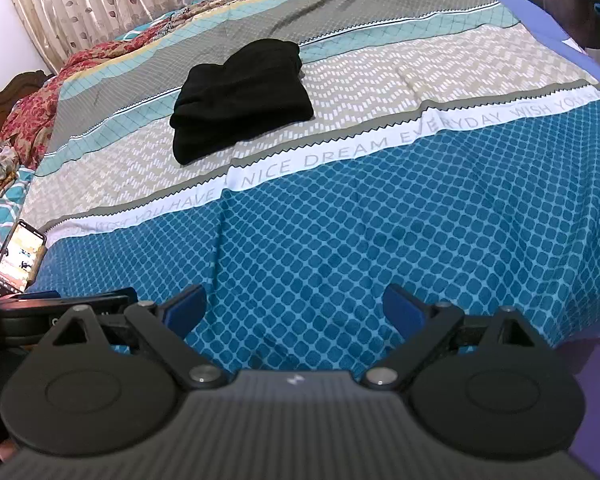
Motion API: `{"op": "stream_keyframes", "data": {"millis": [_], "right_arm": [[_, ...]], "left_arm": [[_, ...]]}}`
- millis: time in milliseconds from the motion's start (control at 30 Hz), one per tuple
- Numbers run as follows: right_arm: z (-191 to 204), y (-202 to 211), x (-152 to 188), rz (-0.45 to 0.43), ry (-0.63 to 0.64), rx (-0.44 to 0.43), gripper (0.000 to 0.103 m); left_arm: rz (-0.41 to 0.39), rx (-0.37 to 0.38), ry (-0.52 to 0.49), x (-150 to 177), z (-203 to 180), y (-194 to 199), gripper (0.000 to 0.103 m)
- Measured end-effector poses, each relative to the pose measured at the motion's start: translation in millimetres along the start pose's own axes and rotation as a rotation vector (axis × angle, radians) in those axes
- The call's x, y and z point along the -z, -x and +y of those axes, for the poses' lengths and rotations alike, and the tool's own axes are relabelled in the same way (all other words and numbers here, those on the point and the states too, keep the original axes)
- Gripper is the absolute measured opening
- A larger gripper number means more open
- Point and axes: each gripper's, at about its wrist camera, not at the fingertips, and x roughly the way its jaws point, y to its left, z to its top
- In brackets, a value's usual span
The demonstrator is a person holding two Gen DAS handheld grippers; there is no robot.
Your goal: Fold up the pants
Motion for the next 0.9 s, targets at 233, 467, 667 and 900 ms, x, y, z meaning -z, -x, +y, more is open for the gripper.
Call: {"op": "stream_keyframes", "data": {"millis": [233, 467, 667, 900], "right_arm": [[4.0, 1.4, -0.2, -0.017, 0.006, 0.011, 0.096], [5.8, 2.0, -0.6, -0.027, 0.017, 0.014, 0.096], [4.8, 0.7, 0.7, -0.016, 0.005, 0.012, 0.096], [2.7, 0.4, 1.9, -0.013, -0.007, 0.007, 0.096]], "left_arm": [[0.003, 0.004, 0.006, 0.4, 2.7, -1.3, 0.103], [0.019, 0.020, 0.011, 1.1, 3.8, -3.3, 0.103], [0.032, 0.008, 0.004, 2.5, 2.7, -5.4, 0.103], [0.040, -0.001, -0.006, 4.2, 1.0, -6.4, 0.103]]}}
